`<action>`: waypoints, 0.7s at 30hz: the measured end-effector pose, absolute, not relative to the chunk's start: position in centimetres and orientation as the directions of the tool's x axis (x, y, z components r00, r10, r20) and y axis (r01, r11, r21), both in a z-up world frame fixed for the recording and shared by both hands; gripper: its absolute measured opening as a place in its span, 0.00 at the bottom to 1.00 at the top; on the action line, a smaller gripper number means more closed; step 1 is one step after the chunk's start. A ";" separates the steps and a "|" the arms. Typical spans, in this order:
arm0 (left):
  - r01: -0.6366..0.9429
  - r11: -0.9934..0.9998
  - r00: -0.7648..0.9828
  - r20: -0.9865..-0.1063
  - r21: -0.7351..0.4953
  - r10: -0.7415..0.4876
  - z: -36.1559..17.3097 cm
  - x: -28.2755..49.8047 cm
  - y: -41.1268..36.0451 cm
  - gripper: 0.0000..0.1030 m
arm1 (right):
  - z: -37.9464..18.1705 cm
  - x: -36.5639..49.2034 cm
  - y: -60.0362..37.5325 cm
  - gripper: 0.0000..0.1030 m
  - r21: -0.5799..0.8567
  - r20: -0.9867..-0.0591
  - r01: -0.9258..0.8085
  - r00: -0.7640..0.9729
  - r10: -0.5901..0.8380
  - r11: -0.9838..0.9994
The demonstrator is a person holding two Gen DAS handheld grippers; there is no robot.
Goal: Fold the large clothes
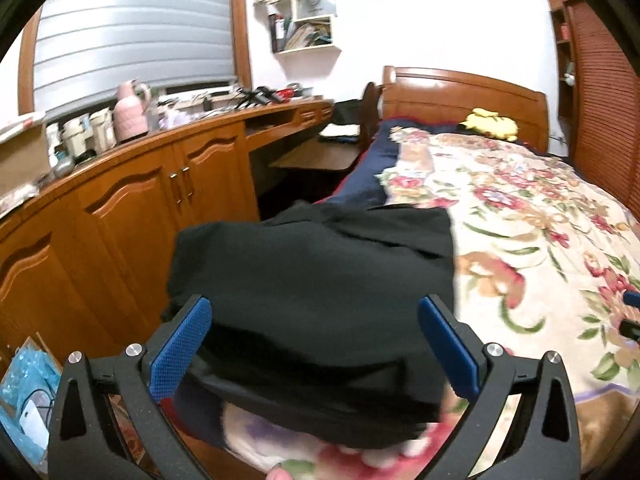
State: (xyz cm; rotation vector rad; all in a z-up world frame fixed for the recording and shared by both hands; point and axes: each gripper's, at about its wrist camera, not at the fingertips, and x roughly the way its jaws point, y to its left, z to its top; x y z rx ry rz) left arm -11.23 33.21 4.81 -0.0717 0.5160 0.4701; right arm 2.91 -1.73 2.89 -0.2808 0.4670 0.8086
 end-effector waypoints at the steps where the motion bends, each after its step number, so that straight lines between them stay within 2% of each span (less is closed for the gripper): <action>1: -0.442 0.895 0.771 -0.488 0.052 0.409 4.9 -11.1 32.4 1.00 | 2.7 2.7 -2.1 0.63 -0.061 -0.502 -0.744 0.599 0.624 0.665; 7: -0.365 0.929 0.816 -0.458 0.066 0.353 5.5 -9.7 26.6 1.00 | 1.8 1.8 -4.4 0.64 -0.062 -0.495 -0.714 0.629 0.600 0.698; 21: -0.106 0.993 0.876 -0.467 0.055 0.120 3.9 -4.5 11.7 1.00 | 1.5 0.9 -10.3 0.79 -0.036 -0.460 -0.568 0.740 0.492 0.822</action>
